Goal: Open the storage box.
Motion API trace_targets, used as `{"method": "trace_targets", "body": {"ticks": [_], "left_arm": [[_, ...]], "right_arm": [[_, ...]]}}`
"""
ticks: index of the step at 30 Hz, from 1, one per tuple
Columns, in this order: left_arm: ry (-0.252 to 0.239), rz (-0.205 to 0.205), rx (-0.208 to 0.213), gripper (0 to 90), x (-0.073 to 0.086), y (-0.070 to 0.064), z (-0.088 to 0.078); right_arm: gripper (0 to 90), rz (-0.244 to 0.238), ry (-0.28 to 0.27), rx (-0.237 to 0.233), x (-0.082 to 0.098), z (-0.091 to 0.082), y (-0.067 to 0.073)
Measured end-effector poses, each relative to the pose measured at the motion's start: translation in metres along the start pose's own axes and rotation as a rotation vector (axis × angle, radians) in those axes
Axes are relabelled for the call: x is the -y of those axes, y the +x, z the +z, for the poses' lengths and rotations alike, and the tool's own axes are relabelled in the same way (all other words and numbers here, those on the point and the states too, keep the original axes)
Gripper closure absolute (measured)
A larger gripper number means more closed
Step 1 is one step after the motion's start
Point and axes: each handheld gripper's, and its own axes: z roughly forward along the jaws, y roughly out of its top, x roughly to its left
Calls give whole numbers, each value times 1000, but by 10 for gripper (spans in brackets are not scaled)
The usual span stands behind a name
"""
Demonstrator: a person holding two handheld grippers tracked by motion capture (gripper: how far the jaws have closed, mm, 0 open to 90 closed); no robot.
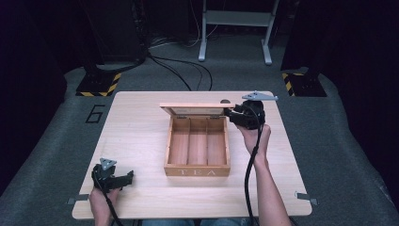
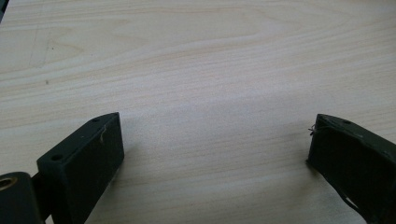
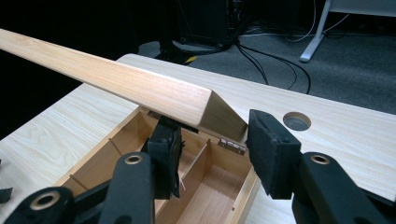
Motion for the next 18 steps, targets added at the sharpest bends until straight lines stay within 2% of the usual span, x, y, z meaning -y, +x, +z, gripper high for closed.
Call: {"method": "trace_targets", "body": {"ticks": [3, 5, 6, 7, 18], "left_arm": [[-13, -10, -3, 32, 0, -1, 1], [-2, 4, -1, 33, 0, 0, 0], [-13, -10, -3, 33, 0, -1, 1], [1, 2, 0, 33, 0, 0, 0], [-8, -4, -2, 32, 0, 0, 1]], "right_arm": [[552, 0, 1, 0, 0, 0, 0], [552, 0, 0, 0, 0, 0, 0], [552, 0, 0, 0, 0, 0, 0], [552, 0, -1, 0, 0, 0, 0], [553, 0, 0, 2, 0, 0, 0]]}}
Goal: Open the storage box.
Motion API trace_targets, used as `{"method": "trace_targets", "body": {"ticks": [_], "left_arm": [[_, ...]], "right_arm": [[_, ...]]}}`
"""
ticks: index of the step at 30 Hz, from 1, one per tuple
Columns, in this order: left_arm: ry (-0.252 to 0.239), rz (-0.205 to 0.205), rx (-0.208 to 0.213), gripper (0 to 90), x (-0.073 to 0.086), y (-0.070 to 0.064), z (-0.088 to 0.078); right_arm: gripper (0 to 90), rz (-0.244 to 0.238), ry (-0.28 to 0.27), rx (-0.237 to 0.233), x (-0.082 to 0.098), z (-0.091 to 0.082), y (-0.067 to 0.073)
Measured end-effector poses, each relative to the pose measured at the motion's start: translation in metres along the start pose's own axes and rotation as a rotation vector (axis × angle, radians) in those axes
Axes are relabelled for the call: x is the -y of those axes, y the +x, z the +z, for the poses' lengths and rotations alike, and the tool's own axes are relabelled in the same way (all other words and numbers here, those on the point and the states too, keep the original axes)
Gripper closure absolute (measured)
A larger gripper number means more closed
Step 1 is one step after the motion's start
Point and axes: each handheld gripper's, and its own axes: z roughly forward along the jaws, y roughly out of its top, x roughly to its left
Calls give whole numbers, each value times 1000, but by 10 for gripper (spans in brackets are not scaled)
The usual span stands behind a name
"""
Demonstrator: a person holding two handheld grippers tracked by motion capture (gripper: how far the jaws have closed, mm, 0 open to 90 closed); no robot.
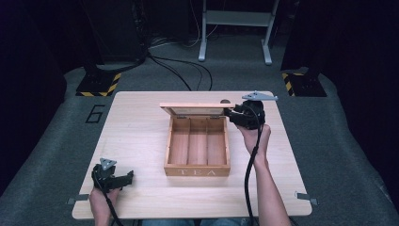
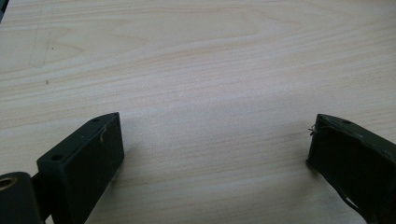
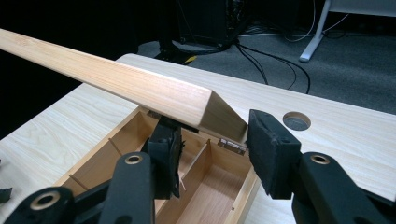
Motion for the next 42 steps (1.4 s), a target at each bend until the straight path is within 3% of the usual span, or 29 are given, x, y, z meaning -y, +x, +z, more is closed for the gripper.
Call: {"method": "trace_targets", "body": {"ticks": [42], "left_arm": [[6, 6, 1, 33, 0, 0, 0]], "right_arm": [[556, -4, 0, 5, -1, 0, 1]]}}
